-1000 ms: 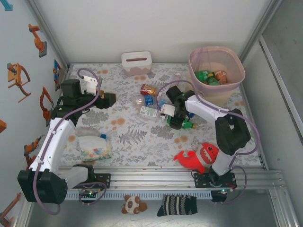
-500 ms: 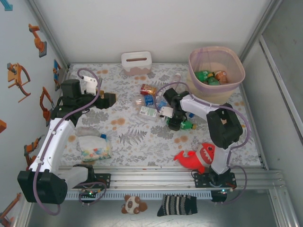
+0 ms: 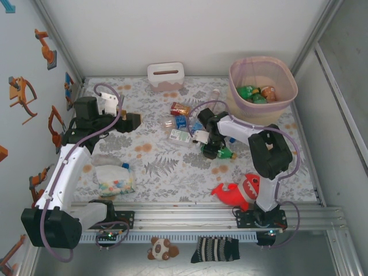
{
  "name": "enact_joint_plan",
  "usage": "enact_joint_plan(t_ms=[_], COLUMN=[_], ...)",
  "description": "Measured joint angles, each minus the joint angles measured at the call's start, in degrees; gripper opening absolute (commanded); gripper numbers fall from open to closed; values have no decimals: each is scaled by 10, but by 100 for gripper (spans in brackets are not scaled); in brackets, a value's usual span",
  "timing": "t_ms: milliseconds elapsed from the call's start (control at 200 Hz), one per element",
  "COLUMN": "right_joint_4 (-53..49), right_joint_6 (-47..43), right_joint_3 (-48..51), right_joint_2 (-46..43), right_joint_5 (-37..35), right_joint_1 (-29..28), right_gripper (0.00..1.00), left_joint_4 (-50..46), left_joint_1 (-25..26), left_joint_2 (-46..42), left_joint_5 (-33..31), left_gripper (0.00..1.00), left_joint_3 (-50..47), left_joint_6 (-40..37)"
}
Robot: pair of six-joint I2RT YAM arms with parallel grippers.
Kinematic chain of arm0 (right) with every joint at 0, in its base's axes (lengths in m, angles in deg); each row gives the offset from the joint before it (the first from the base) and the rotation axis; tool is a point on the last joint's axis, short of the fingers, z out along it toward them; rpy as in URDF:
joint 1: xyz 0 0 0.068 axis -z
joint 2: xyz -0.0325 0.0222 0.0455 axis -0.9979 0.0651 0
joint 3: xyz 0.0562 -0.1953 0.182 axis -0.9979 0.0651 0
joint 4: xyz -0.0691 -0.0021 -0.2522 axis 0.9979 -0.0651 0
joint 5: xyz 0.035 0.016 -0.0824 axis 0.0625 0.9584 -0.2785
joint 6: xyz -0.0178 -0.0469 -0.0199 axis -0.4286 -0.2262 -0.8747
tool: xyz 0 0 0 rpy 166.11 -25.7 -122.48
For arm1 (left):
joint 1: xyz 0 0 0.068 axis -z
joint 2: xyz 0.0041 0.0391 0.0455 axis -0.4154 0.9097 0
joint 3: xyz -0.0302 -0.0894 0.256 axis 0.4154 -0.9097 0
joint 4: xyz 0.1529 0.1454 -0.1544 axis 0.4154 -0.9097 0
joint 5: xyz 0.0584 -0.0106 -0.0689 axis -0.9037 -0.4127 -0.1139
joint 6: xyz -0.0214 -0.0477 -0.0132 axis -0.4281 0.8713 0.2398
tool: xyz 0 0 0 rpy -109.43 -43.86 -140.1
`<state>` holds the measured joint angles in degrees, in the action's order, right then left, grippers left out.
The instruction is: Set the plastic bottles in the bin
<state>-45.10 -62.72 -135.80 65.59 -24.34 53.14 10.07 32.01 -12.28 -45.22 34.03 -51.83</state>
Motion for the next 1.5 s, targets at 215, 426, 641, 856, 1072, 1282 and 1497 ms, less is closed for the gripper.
enact_joint_plan(t_ms=[215,426,641,856,1072,1282,1497], right_joint_4=[-26,-42,-15,34,101,173,207], right_joint_6=[1,14,78,178,303,417,467], right_joint_3=[-19,-36,-58,-85,-130,-145,-184], right_joint_2=[-29,-103,-175,-208,-234,-280,-304], right_joint_5=[15,55,115,164,194,199,168], right_joint_1=[-6,-7,-7,4,48,101,143], right_gripper=[51,51,48,46,41,38,38], left_joint_4=[0,0,0,0,0,0,0], left_joint_1=[0,0,0,0,0,0,0], left_joint_2=[-2,-2,-2,-2,-2,-2,-2], left_joint_5=[-1,-1,-1,-1,-1,-2,-4], left_gripper=[82,82,82,82,82,82,82], left_joint_3=[0,0,0,0,0,0,0], left_joint_6=[0,0,0,0,0,0,0])
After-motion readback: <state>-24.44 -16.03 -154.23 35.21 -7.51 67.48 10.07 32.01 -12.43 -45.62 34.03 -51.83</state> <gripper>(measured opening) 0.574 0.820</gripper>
